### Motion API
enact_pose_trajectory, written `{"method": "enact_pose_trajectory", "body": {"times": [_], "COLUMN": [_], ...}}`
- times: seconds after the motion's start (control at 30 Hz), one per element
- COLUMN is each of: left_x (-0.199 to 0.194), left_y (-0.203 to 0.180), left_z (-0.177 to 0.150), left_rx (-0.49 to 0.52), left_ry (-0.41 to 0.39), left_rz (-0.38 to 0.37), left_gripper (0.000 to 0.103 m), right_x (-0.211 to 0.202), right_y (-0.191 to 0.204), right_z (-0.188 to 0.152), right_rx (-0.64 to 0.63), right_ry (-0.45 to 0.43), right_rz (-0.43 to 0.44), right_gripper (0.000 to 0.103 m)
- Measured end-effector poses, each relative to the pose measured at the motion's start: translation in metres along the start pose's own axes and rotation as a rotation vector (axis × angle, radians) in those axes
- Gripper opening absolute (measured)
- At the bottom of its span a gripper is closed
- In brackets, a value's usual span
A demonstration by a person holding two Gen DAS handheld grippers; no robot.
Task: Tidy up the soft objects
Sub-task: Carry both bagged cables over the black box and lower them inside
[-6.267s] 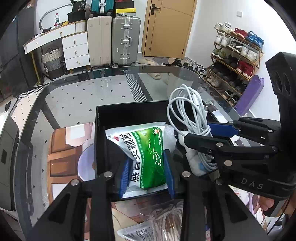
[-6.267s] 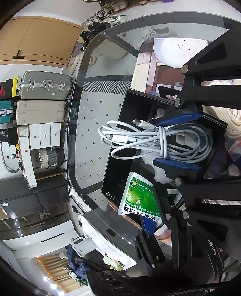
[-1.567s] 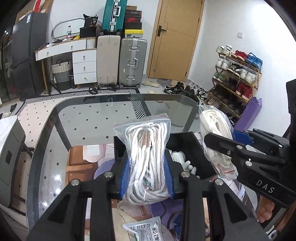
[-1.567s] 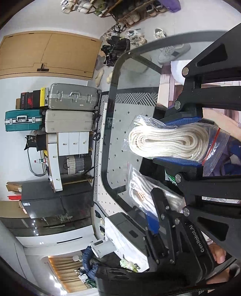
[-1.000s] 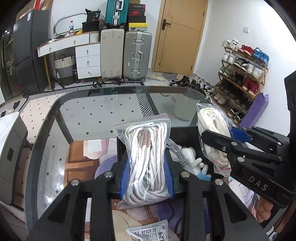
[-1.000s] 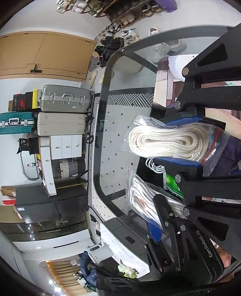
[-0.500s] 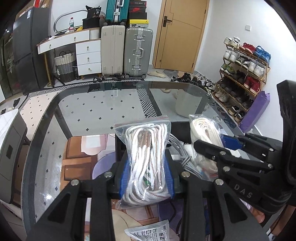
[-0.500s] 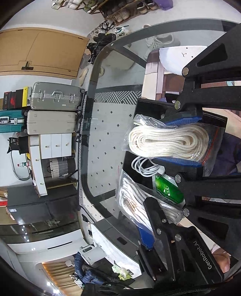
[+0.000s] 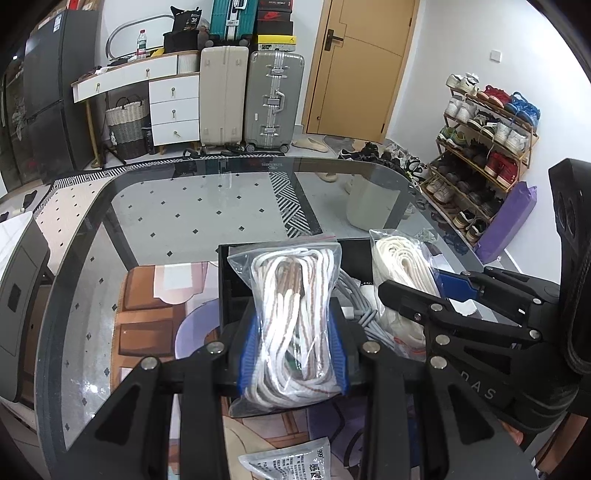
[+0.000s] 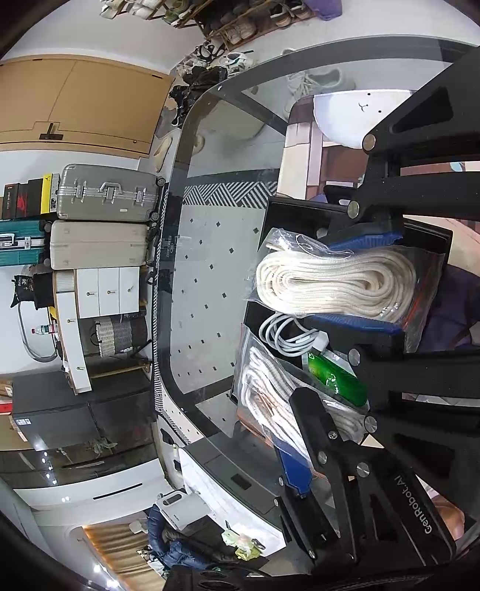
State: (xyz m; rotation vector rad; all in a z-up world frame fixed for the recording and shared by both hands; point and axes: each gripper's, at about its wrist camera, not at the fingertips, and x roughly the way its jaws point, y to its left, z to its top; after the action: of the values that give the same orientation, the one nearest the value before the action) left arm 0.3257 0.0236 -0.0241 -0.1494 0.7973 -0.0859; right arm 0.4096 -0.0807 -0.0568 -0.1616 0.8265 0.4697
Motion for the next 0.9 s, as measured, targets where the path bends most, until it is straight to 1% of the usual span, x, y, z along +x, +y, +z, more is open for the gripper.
{"method": "enact_pose_trajectory", "body": {"times": [0.3, 0.47, 0.53, 0.67, 0.73, 0.8, 0.9], "left_x": [0.003, 0.005, 0.008, 0.014, 0.019, 0.019, 0.016], "left_y": [0.001, 0.002, 0.0, -0.006, -0.008, -0.012, -0.012], "left_z": [0.0, 0.002, 0.0, -0.007, -0.009, -0.011, -0.013], "left_rx": [0.006, -0.009, -0.005, 0.015, 0.013, 0.036, 0.033], "left_ry": [0.001, -0.004, 0.009, 0.017, 0.042, 0.042, 0.047], "left_rz": [-0.005, -0.019, -0.022, -0.004, -0.014, -0.002, -0.008], "left_gripper": [0.033, 0.033, 0.033, 0.033, 0.032, 0.032, 0.032], "right_x": [0.002, 0.006, 0.006, 0.008, 0.008, 0.009, 0.009], "right_y": [-0.002, -0.001, -0.002, -0.003, -0.001, -0.001, -0.002], "right_z": [0.001, 0.001, 0.001, -0.001, -0.002, -0.003, -0.006], "right_rx": [0.014, 0.007, 0.01, 0.008, 0.004, -0.001, -0.006], "right_ry": [-0.007, 0.002, 0.008, 0.018, 0.026, 0.033, 0.044], "right_rz": [-0.005, -0.003, 0.0, -0.003, -0.003, -0.002, 0.001], "right_gripper": [0.031, 0.031, 0.031, 0.031, 0.031, 0.031, 0.031]}}
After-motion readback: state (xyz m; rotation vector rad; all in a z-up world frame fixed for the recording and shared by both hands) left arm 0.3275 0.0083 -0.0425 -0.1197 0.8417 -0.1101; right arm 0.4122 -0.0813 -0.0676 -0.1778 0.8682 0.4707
